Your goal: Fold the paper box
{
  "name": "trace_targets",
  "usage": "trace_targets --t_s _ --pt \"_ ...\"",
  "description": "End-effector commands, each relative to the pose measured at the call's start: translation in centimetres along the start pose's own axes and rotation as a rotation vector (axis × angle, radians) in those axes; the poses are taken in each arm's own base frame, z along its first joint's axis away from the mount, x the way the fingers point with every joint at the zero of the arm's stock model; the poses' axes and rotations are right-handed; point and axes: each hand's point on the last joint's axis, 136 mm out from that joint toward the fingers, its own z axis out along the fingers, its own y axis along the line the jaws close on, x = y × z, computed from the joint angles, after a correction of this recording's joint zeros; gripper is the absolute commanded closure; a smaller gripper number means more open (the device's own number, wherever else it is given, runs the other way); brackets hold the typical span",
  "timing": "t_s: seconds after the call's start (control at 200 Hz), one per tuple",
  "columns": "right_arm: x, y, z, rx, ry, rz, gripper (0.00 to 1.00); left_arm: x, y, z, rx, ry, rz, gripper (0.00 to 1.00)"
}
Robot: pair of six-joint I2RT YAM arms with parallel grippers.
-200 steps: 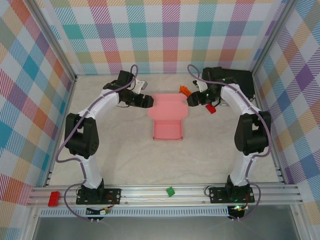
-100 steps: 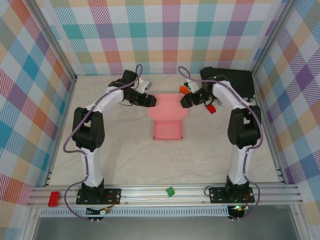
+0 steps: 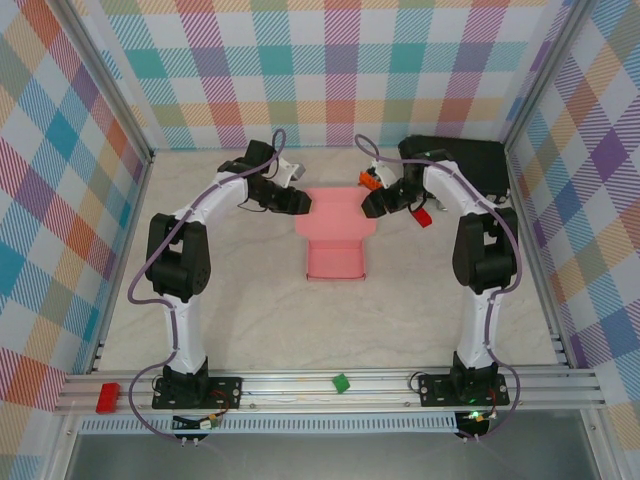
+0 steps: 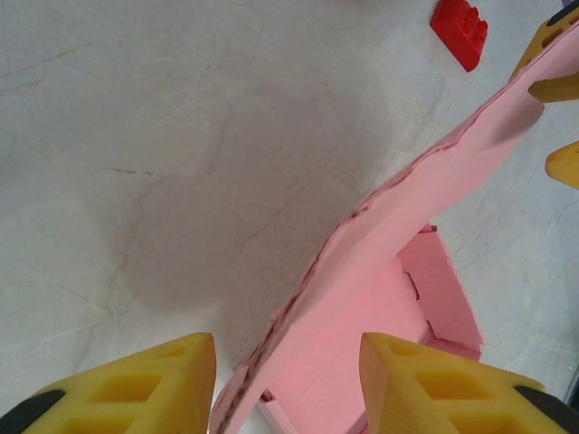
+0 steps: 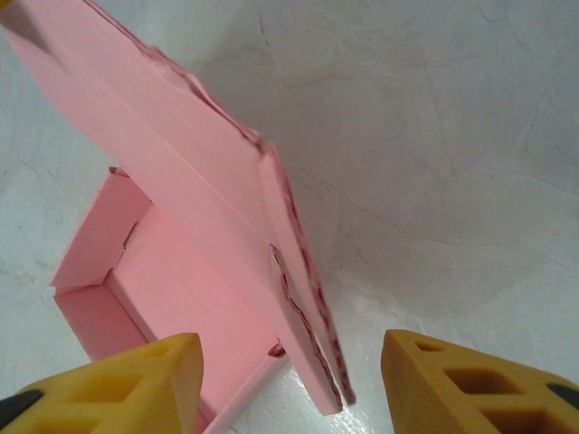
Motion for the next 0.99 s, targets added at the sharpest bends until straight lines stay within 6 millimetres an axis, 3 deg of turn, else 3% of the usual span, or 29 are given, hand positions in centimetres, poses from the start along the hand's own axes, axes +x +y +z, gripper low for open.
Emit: trace_targets --t_s 0.0,0.44,0.99 --pt "-0.2 0.9 0.1 -0.035 0.009 -0.028 0.46 0.1 -0.2 -0.2 0.005 0.024 0.017 0.54" --pt "-0.3 0.6 -0.2 0.002 0.013 -0.031 0.62 0.8 -0.1 -0.3 -0.003 0.049 0.019 0.58" --pt "-0.7 0.6 -0.7 0.071 0.018 -0.057 0.72 0.6 -0.3 -1.2 -0.034 0.051 0.033 0.76"
